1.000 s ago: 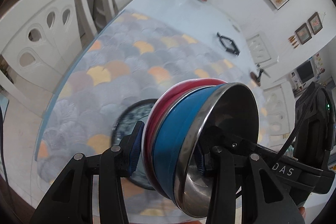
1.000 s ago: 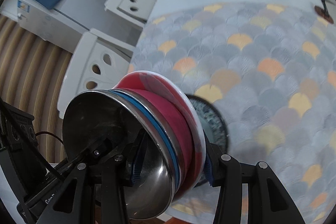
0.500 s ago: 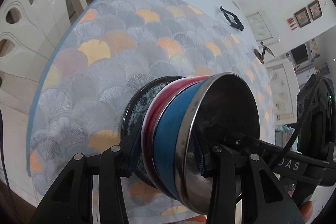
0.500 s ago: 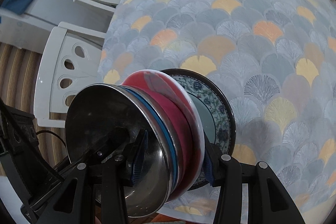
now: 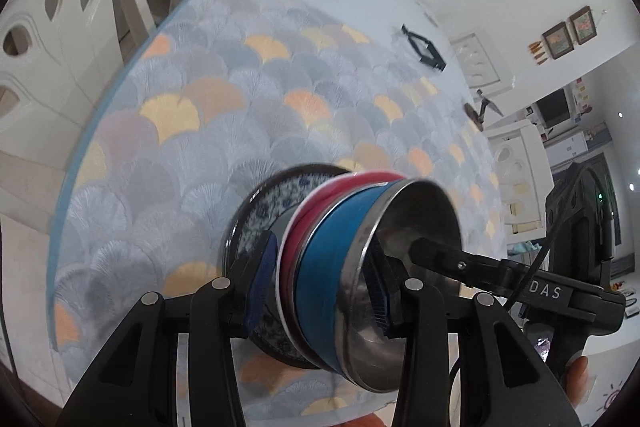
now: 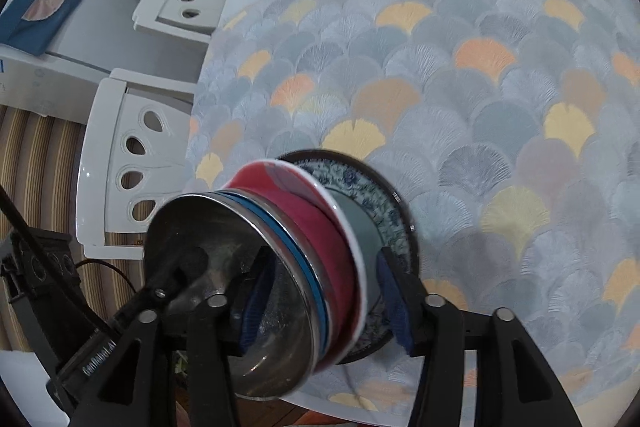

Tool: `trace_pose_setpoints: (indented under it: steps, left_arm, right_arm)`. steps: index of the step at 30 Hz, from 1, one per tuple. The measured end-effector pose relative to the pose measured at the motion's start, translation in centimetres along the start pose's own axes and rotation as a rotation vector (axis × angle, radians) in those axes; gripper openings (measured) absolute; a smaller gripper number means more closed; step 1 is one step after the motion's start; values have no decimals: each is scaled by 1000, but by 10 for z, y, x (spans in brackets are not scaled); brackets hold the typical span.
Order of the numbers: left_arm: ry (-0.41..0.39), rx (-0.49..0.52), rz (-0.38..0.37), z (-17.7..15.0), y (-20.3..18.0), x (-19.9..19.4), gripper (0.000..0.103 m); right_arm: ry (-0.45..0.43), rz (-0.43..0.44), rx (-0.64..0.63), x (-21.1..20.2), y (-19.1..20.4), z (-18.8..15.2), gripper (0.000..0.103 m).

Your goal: Organize plates and bowls

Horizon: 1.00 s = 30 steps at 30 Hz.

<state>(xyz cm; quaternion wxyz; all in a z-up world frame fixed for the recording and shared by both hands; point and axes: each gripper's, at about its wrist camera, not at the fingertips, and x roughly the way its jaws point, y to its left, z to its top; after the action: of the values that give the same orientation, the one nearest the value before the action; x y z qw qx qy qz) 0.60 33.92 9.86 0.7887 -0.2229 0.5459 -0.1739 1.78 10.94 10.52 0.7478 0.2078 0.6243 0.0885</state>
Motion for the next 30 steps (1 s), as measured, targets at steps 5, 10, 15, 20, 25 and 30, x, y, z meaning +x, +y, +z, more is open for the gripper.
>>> trace_pose_setpoints:
  steps: [5, 10, 15, 20, 25, 30]
  left_arm:
    - [-64, 65, 7, 2, -12, -25, 39]
    - [-156, 149, 42, 4, -32, -57, 39]
    - [-226, 256, 27, 8, -71, -74, 41]
    - [-284, 317, 17, 7, -114, -81, 43]
    - [-379, 331, 12, -1, -155, -97, 63]
    - [-415, 299, 17, -14, -193, -99, 63]
  right_arm:
    - [-50, -23, -25, -24, 4, -5, 58]
    - [-227, -205, -148, -73, 21, -8, 60]
    - [-355, -266, -215, -117, 38, -15, 75]
    - [-422, -353, -290, -142, 44, -35, 76]
    - [-464, -342, -319, -169, 31, -48, 80]
    - [-455, -329, -342, -194, 1, -63, 82]
